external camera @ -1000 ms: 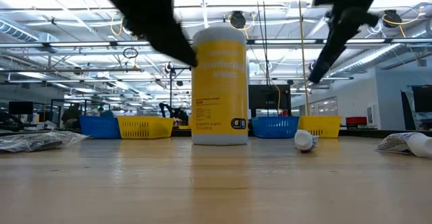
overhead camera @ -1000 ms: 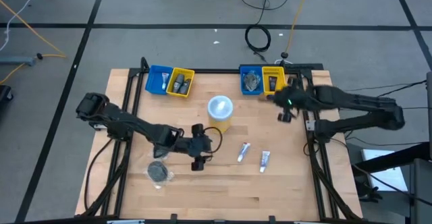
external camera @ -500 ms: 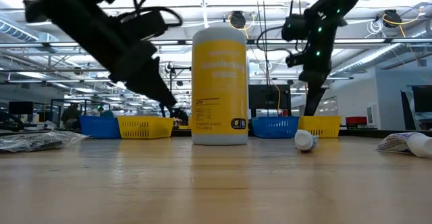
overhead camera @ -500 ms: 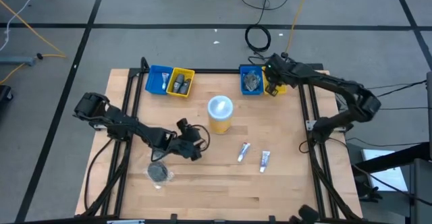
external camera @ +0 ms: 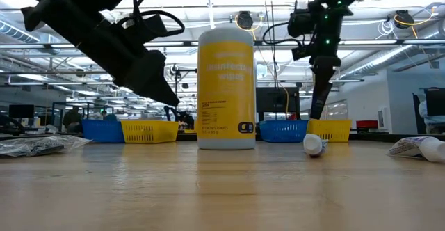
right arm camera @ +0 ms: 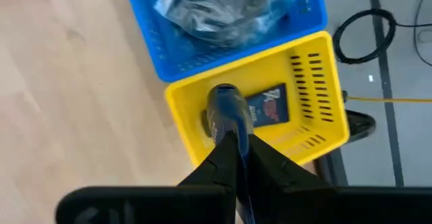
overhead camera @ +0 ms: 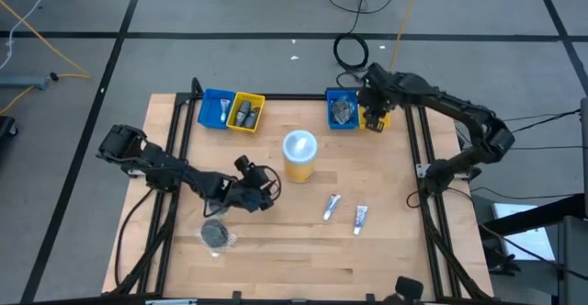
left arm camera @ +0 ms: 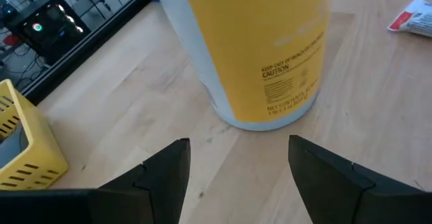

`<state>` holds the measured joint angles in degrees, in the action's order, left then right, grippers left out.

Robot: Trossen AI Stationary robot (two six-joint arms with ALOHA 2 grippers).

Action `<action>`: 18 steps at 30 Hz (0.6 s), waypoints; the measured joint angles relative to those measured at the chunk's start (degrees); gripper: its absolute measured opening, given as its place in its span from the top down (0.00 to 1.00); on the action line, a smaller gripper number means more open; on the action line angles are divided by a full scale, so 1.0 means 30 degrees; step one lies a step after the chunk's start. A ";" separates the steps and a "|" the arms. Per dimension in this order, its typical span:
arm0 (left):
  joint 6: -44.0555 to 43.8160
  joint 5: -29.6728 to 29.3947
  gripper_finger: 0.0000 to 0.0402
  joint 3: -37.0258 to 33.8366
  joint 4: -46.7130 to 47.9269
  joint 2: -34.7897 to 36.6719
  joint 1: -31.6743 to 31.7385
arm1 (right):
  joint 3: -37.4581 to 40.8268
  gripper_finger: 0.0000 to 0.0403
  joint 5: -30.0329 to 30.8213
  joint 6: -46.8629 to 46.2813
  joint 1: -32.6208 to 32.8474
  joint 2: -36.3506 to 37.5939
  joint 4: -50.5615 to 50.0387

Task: Pick & Place Travel size toiletries
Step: Put the shave cream into the right yellow bin

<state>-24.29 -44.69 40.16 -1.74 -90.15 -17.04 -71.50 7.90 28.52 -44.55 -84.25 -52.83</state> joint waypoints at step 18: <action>0.0145 0.1036 0.39 0.0000 -0.0976 0.0000 0.0337 | -0.3436 0.98 -0.3663 0.7440 -0.2562 -0.5354 -0.3074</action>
<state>-23.86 -41.58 40.16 -4.67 -90.15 -16.03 -81.80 -3.09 50.84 -52.24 -100.31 -62.05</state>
